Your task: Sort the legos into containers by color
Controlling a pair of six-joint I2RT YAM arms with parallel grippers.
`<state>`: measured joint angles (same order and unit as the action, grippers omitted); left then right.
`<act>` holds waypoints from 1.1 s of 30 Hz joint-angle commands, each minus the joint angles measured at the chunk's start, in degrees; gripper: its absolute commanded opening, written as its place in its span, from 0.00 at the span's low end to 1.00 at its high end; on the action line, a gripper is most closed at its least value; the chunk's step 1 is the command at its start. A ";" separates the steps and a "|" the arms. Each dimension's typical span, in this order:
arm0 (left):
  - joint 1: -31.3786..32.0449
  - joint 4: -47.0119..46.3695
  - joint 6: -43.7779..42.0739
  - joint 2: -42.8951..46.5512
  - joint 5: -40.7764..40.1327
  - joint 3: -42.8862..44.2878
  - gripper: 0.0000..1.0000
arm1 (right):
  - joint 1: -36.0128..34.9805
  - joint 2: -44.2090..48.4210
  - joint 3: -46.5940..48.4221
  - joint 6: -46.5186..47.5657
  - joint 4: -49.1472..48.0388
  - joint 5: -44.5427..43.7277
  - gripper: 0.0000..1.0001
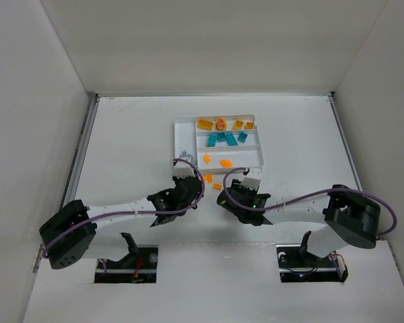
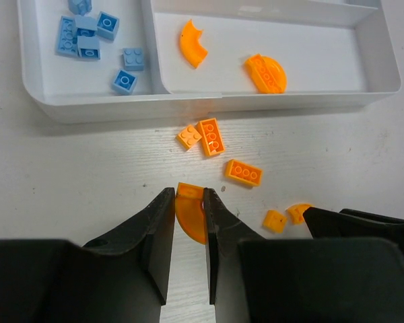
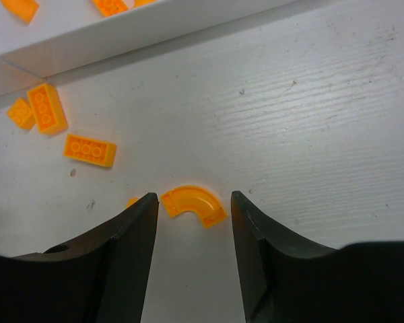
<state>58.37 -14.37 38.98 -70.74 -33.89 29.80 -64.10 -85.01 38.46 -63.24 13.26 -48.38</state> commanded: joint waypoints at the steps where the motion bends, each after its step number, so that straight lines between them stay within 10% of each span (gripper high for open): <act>1: -0.49 -0.57 -0.49 1.83 -0.04 1.49 0.13 | -0.19 1.34 -2.15 1.37 -1.48 0.74 0.53; 12: -2.42 -0.74 -1.45 0.87 1.01 4.47 0.13 | -1.60 -1.03 -3.39 2.95 -4.99 3.73 0.60; 23: -9.54 -3.73 -1.89 -5.63 6.55 9.83 0.13 | -3.44 4.93 -5.14 5.41 -7.02 5.22 0.40; 33: -9.99 -4.26 -2.86 -11.08 8.49 14.84 0.13 | -0.90 12.42 -7.96 19.10 -9.38 13.56 0.56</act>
<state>48.66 -16.82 37.26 -80.97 -26.59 41.93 -66.37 -72.77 30.92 -51.83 6.74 -39.64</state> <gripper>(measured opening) 0.181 0.561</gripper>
